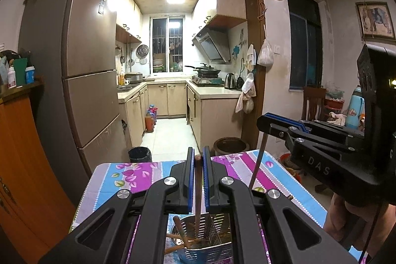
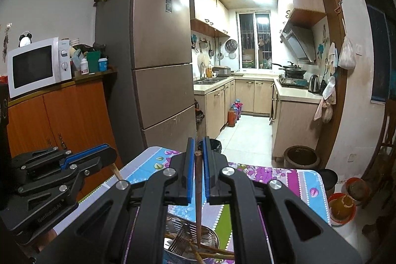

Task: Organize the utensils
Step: 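Lower both chopsticks into the holder and open both grippers, then move both open grippers back toward the remaining chopsticks on the table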

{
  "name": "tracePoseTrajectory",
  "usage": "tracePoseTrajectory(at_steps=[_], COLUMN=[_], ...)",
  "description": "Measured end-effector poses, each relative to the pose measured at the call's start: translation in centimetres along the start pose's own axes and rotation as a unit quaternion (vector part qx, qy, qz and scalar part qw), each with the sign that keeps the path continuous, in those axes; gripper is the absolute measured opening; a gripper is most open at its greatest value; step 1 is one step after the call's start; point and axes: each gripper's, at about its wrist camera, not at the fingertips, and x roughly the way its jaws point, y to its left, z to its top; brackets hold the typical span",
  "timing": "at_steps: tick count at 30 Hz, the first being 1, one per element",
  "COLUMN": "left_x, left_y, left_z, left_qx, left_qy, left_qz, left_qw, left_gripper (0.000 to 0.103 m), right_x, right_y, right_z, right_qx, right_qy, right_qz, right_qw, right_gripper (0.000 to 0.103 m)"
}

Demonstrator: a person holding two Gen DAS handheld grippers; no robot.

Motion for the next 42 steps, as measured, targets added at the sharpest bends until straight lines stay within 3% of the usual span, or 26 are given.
tracePoseTrajectory(at_steps=[13, 17, 23, 27, 29, 33, 35, 36, 38, 41, 42], left_x=[0.5, 0.3, -1.2, -3.6, -5.6, -11.8, -15.0, -16.8, -19.0, -20.9, -21.1], left_y=[0.4, 0.3, -0.1, 0.1, 0.1, 0.0, -0.3, -0.7, -1.1, -2.1, -2.5], left_z=[-0.1, -0.1, -0.1, -0.5, -1.1, -4.4, -7.2, -9.3, -13.0, -19.5, -21.8], left_qx=[-0.006, -0.005, -0.006, -0.011, -0.008, 0.007, 0.016, 0.024, 0.030, 0.025, 0.022], left_qy=[0.006, 0.004, -0.006, -0.020, -0.035, -0.083, -0.106, -0.115, -0.115, -0.082, -0.067], left_qz=[0.005, 0.007, 0.006, 0.005, 0.007, 0.018, 0.024, 0.029, 0.029, 0.017, 0.012], left_qw=[0.9999, 1.0000, 0.9999, 0.9997, 0.9993, 0.9964, 0.9939, 0.9926, 0.9925, 0.9962, 0.9974], left_gripper=[0.008, 0.008, 0.008, 0.011, 0.025, 0.048, 0.061, 0.068, 0.070, 0.071, 0.071], right_x=[-0.7, -1.3, -2.9, -5.8, -7.8, -15.3, -18.5, -20.1, -23.2, -26.1, -26.7], right_y=[-0.7, -0.9, -0.8, -0.5, -0.4, 0.4, 1.0, 1.4, 2.2, 3.0, 3.3], right_z=[0.0, 0.1, 0.2, 0.1, -0.2, -3.0, -5.3, -6.8, -10.9, -17.4, -20.4], right_qx=[0.006, 0.010, 0.010, 0.013, 0.014, 0.013, 0.009, 0.005, -0.002, 0.012, 0.016], right_qy=[-0.007, -0.013, -0.021, -0.034, -0.042, -0.064, -0.072, -0.075, -0.073, -0.059, -0.049], right_qz=[-0.004, -0.005, -0.007, -0.003, -0.003, 0.001, 0.005, 0.003, -0.008, -0.026, -0.034], right_qw=[1.000, 1.000, 1.000, 0.999, 0.999, 0.998, 0.997, 0.997, 0.997, 0.998, 0.998], right_gripper=[0.006, 0.018, 0.019, 0.034, 0.043, 0.067, 0.072, 0.073, 0.073, 0.072, 0.064])
